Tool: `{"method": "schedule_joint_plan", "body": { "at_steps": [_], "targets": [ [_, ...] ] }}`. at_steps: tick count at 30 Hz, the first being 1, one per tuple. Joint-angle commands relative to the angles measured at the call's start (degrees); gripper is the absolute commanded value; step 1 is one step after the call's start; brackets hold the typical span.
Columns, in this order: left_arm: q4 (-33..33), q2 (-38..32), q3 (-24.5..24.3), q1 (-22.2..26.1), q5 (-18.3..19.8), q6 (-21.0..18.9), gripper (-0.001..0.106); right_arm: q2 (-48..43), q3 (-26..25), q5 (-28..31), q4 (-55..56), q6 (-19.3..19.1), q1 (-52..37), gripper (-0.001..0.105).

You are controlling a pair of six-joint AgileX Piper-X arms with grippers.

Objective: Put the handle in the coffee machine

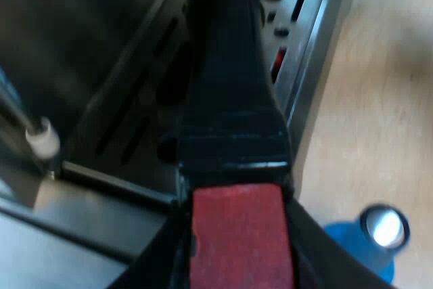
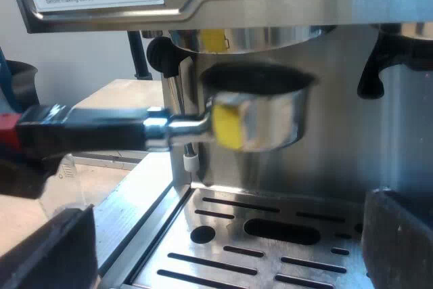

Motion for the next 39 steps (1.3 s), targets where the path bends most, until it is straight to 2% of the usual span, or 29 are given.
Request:
{"method": "schedule_joint_plan", "body": {
  "at_steps": [1, 3, 34, 38, 39],
  "targets": [
    [-2.97, -0.42, -0.79, -0.34, 4.32, -2.92, 0.0, -0.1, -0.34, 0.43, -0.72, -0.47, 0.03, 0.08],
    [-4.24, -0.42, -0.79, -0.45, 4.11, -4.9, 0.0, -0.1, -0.34, 0.43, -0.72, -0.47, 0.03, 0.08],
    [-3.05, -0.42, -0.68, 0.27, 4.65, -4.59, 0.0, -0.1, -0.34, 0.43, -0.72, -0.47, 0.03, 0.08],
    [-3.05, -0.42, -0.68, 2.26, 7.2, -4.59, 0.0, -0.1, -0.34, 0.43, -0.72, -0.47, 0.03, 0.08],
    [-2.59, -0.42, -0.68, 2.65, 6.87, -4.23, 0.0, -0.1, -0.34, 0.43, -0.72, -0.47, 0.03, 0.08]
  ]
}}
